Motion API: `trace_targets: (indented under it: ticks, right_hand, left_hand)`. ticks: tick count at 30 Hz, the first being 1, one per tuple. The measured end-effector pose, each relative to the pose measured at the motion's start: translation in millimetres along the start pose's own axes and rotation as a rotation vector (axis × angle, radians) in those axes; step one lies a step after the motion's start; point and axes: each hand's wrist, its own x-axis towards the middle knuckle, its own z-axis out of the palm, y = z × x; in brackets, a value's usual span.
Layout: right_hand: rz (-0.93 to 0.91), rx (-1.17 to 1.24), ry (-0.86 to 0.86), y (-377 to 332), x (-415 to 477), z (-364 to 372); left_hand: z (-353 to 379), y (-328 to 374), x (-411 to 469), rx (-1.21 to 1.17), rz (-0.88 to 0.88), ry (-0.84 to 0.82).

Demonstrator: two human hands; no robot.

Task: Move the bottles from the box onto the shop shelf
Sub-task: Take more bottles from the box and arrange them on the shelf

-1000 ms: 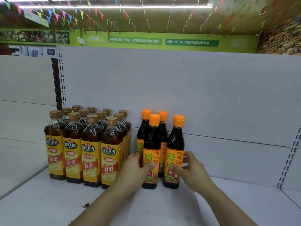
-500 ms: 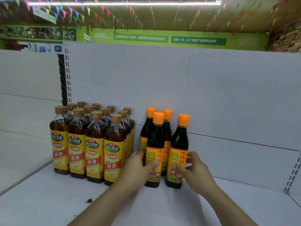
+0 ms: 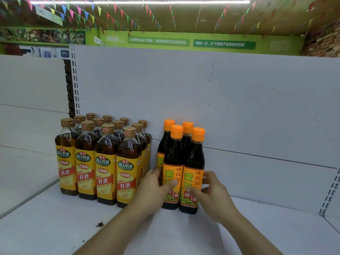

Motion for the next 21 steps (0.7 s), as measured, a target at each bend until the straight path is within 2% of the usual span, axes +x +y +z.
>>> trace_targets:
  ticks: [12, 21]
  right_hand:
    - [0.008, -0.028, -0.010, -8.4, -2.5, 1.0]
    - [0.005, -0.020, -0.013, -14.9, -0.8, 13.1]
  left_hand:
    - [2.1, -2.6, -1.8, 0.021, 0.011, 0.025]
    - [3.0, -5.1, -6.1, 0.020, -0.023, 0.116]
